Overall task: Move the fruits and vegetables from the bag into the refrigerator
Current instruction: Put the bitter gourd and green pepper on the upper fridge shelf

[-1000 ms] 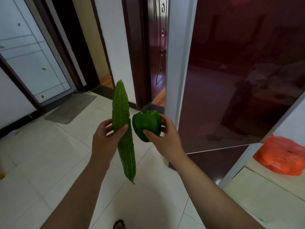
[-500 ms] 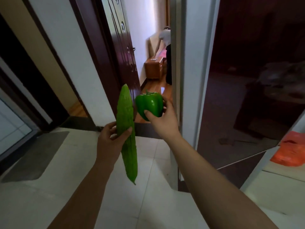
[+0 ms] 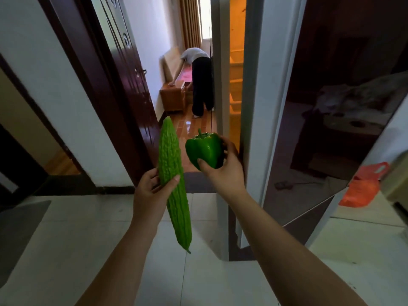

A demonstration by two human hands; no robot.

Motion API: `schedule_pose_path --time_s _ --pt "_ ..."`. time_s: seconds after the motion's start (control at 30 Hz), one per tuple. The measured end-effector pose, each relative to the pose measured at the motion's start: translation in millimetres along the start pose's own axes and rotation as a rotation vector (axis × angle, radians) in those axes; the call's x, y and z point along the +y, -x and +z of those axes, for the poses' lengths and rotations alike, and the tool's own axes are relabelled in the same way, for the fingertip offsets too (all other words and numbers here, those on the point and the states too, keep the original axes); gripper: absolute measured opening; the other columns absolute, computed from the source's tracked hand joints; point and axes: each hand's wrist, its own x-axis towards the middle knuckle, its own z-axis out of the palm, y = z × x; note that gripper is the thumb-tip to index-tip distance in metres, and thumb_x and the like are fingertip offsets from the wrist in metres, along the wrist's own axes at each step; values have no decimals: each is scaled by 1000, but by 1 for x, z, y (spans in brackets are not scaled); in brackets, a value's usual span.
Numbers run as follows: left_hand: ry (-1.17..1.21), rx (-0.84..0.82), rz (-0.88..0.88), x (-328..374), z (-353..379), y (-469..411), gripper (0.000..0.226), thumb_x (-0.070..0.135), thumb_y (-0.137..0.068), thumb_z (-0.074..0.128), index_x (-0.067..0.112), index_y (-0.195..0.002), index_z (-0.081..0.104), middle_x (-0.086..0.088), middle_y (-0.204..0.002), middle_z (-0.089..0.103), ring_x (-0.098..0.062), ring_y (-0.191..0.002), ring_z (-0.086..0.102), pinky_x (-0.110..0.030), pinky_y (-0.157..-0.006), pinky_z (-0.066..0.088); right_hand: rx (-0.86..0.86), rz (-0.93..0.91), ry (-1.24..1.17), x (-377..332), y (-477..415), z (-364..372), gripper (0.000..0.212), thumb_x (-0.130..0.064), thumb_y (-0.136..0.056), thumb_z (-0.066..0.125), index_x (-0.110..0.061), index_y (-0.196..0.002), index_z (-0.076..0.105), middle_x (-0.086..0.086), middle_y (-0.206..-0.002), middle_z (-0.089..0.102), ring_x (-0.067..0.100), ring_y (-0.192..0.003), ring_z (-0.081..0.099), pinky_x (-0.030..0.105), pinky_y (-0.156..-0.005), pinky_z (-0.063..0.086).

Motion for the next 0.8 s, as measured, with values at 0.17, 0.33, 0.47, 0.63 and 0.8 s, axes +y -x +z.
schedule_pose_path --time_s 0.17,0.33,0.47,0.63,0.8 --pt "38 -17 -15 -2 7 17 26 14 -78 72 29 -96 61 3 -94 68 -15 -88 66 -34 -74 54 3 -19 8 -4 26 -20 60 -17 -75 74 -32 -122 40 -31 -101 44 -5 -95 48 22 -90 44" --pt "68 -25 -11 3 20 51 26 12 -78 72 31 -91 60 3 -93 69 -17 -89 67 -38 -79 54 -15 -45 37 -6 60 -51 67 -20 -74 75 -29 -130 39 -32 -104 44 5 -106 51 26 -91 48" --pt "90 -27 -3 8 29 91 25 12 -79 71 30 -91 61 4 -92 69 -16 -89 67 -36 -77 54 -15 -47 30 -11 95 -85 69 -22 -74 75 -28 -133 40 -33 -105 45 3 -105 52 22 -88 49" --pt "103 -40 -4 11 42 144 25 14 -78 72 31 -92 60 2 -95 70 -15 -88 68 -34 -75 54 -10 -52 16 -14 139 -129 72 -21 -73 76 -26 -135 40 -24 -114 49 -1 -105 51 9 -83 48" --pt "122 -72 -8 12 60 186 26 14 -78 72 30 -95 60 -2 -100 68 -15 -89 67 -31 -73 53 17 -58 -4 -15 174 -171 70 -18 -73 76 -26 -133 41 -29 -113 47 -13 -104 49 8 -83 47"
